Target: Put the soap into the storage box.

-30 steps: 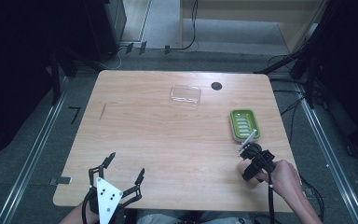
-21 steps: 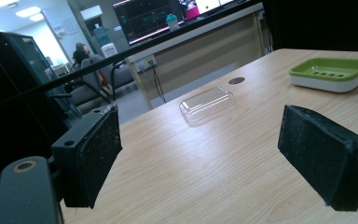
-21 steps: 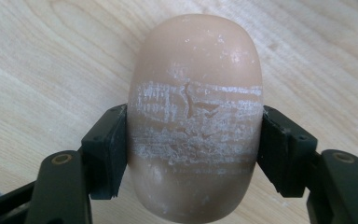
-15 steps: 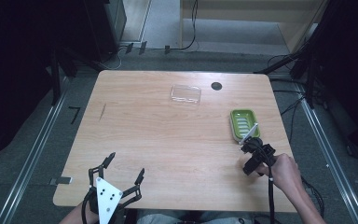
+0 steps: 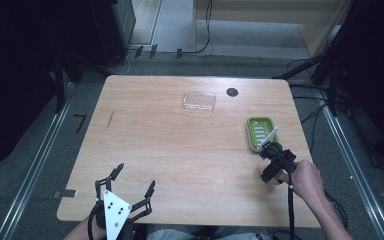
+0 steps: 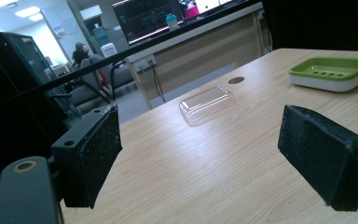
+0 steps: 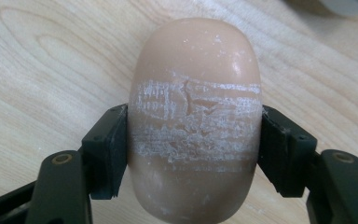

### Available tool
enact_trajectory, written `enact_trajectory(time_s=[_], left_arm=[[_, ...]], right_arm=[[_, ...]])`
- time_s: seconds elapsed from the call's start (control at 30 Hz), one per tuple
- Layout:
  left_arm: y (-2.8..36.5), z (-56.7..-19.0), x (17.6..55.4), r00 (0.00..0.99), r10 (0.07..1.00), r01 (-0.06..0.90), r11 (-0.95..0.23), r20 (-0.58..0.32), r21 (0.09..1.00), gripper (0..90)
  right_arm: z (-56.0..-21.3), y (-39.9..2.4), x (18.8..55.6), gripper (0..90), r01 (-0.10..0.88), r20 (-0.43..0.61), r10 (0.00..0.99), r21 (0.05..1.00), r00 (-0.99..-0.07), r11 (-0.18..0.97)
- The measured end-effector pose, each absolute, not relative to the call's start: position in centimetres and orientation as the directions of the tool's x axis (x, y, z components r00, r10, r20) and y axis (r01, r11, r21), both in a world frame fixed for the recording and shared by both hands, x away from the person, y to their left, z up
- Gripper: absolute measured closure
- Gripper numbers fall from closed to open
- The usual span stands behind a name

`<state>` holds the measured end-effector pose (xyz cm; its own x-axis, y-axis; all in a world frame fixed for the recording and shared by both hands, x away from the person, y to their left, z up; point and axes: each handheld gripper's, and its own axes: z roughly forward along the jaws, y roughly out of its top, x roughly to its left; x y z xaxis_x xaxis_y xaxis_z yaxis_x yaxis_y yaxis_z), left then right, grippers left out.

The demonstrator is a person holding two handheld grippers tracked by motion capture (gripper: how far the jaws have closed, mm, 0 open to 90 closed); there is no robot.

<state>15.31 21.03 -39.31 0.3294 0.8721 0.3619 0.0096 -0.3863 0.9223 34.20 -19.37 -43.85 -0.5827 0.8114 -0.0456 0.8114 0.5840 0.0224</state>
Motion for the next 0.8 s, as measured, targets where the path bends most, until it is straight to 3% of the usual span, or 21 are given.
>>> enact_trajectory(time_s=[0.8], left_arm=[[21.1,-39.3,15.3,0.327,0.874,0.011,-0.385,0.361,0.923,13.8]], right_arm=[[-42.6,-19.6,35.8,33.4,0.833,-0.041,0.834,0.047,-0.55,0.552]])
